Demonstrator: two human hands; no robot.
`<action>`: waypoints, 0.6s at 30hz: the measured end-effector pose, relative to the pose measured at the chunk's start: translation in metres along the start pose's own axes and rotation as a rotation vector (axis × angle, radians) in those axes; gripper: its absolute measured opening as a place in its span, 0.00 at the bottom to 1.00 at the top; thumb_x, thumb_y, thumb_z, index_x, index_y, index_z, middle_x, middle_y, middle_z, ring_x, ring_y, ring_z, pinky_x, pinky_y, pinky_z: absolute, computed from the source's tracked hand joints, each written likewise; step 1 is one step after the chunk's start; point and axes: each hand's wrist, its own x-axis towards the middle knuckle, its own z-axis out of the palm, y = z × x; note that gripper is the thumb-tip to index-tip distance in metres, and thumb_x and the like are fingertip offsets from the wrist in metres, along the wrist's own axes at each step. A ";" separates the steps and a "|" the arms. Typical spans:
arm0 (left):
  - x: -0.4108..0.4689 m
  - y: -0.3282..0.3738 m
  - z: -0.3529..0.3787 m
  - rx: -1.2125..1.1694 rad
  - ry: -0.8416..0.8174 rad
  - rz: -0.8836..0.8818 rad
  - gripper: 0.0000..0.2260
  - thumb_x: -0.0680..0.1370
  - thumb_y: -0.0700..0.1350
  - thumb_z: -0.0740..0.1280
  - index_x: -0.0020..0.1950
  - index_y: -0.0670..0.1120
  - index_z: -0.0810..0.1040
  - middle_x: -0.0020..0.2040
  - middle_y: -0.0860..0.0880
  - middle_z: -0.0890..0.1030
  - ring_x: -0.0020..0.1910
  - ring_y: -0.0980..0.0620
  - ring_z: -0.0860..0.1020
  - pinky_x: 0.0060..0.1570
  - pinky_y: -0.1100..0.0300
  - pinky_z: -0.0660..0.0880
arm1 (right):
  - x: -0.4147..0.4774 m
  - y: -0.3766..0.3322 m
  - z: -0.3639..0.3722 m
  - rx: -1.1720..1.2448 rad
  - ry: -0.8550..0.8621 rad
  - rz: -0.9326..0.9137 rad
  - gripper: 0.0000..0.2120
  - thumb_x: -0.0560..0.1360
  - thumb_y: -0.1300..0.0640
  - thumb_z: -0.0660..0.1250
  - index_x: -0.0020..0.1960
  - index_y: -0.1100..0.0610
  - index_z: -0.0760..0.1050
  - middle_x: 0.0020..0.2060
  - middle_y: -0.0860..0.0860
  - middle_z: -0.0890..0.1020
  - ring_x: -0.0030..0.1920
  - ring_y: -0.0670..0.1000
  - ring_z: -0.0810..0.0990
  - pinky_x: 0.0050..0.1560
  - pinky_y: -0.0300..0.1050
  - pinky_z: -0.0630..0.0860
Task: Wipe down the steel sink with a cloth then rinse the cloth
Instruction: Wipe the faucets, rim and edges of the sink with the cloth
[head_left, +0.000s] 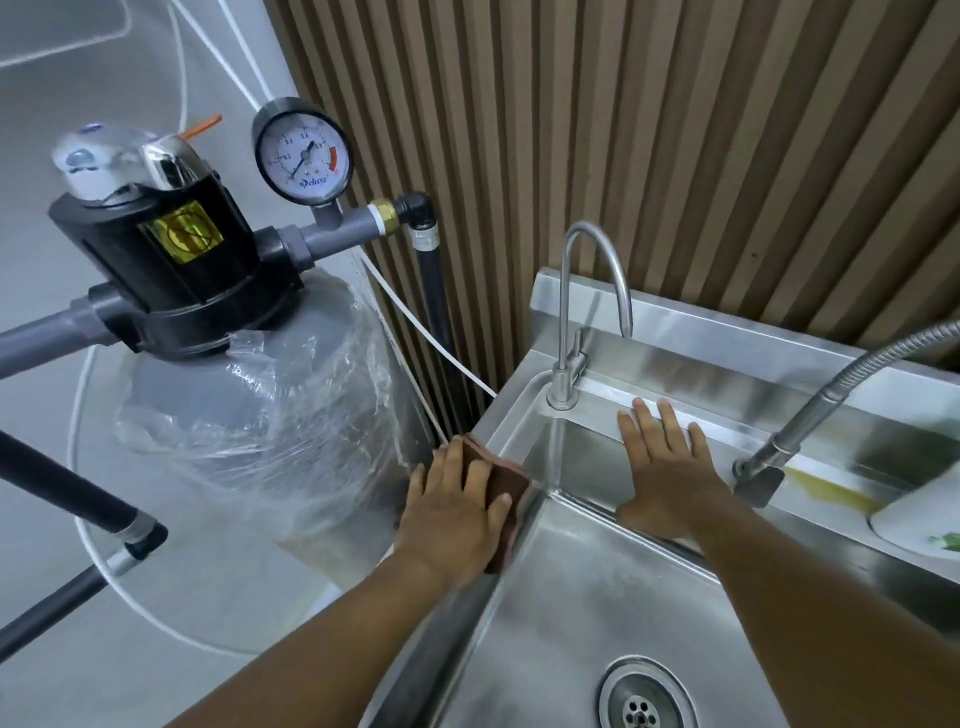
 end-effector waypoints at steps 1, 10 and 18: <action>0.009 0.004 0.001 0.030 -0.003 -0.008 0.27 0.83 0.62 0.45 0.79 0.49 0.54 0.83 0.43 0.46 0.81 0.43 0.47 0.78 0.43 0.46 | 0.000 -0.001 0.000 -0.007 0.000 0.008 0.55 0.70 0.36 0.65 0.81 0.53 0.32 0.79 0.52 0.32 0.78 0.58 0.30 0.78 0.60 0.38; 0.014 -0.001 0.012 0.189 0.048 0.136 0.35 0.81 0.61 0.45 0.82 0.42 0.41 0.82 0.41 0.43 0.81 0.43 0.41 0.78 0.43 0.42 | 0.001 -0.008 -0.009 -0.027 -0.080 0.078 0.53 0.72 0.44 0.67 0.81 0.52 0.32 0.79 0.52 0.31 0.79 0.57 0.31 0.78 0.59 0.39; -0.048 -0.031 0.023 0.183 0.052 0.198 0.37 0.76 0.59 0.48 0.81 0.40 0.57 0.81 0.39 0.56 0.80 0.40 0.55 0.76 0.39 0.54 | -0.010 -0.019 -0.022 0.200 -0.132 0.155 0.47 0.75 0.58 0.64 0.81 0.49 0.34 0.80 0.48 0.34 0.80 0.55 0.34 0.78 0.59 0.42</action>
